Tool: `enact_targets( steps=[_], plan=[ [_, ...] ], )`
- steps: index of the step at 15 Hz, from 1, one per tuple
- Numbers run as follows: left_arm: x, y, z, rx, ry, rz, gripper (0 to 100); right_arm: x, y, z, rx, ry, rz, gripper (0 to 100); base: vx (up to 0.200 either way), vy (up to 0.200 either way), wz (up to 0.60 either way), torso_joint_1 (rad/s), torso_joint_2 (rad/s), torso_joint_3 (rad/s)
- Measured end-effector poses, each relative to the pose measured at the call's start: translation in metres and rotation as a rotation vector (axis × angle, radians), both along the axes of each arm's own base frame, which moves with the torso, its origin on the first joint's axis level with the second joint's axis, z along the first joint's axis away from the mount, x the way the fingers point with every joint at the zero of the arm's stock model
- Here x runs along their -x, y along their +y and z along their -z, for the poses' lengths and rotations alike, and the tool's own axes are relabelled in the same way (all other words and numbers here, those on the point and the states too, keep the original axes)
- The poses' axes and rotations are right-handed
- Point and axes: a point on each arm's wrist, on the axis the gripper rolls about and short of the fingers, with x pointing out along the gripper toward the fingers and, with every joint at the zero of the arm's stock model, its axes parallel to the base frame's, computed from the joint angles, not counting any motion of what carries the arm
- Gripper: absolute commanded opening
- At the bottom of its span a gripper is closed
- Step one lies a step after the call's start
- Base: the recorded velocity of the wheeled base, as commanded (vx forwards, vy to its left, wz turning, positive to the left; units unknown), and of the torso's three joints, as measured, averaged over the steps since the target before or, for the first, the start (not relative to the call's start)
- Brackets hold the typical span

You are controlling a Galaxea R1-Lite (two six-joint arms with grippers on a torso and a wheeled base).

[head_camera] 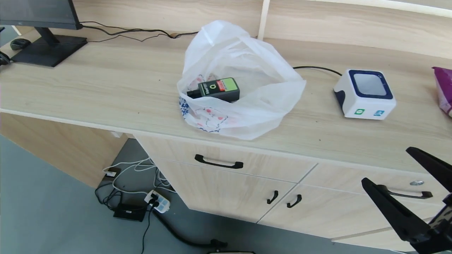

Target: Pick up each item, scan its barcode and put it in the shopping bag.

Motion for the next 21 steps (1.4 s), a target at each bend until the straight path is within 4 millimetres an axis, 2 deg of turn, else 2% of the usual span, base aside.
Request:
enact_targets(
  steps=[2,6,11,12,17,21],
  plan=[
    [0.0,0.0,0.0,0.0,0.002,0.001,100,0.0,0.0,0.003,-0.007,0.039,-0.005,100,0.0,0.0,0.0,0.0,0.0,0.0],
    [0.0,0.0,0.001,-0.01,0.013,0.003,100,0.005,-0.008,0.007,-0.085,0.134,0.064,100,0.0,-0.2,0.0,0.011,0.01,0.006],
    [0.0,0.0,0.001,-0.011,0.02,0.005,100,0.031,-0.031,0.026,0.061,0.277,0.07,100,0.0,-0.2,0.0,0.0,0.0,0.002],
    [0.0,0.0,0.001,-0.011,0.018,0.005,100,0.036,-0.035,0.024,0.062,0.296,0.05,100,0.0,-0.2,0.0,-0.002,0.0,0.002],
    [0.0,0.0,0.001,-0.011,0.016,0.003,100,0.05,-0.047,-0.024,-0.019,0.283,0.029,100,0.2,-0.2,0.0,-0.002,0.0,0.001],
    [0.0,0.0,0.001,-0.012,0.013,0.002,100,0.039,-0.041,-0.056,-0.091,0.273,0.034,100,0.15,0.0,0.0,0.012,0.0,-0.001]
  ],
)
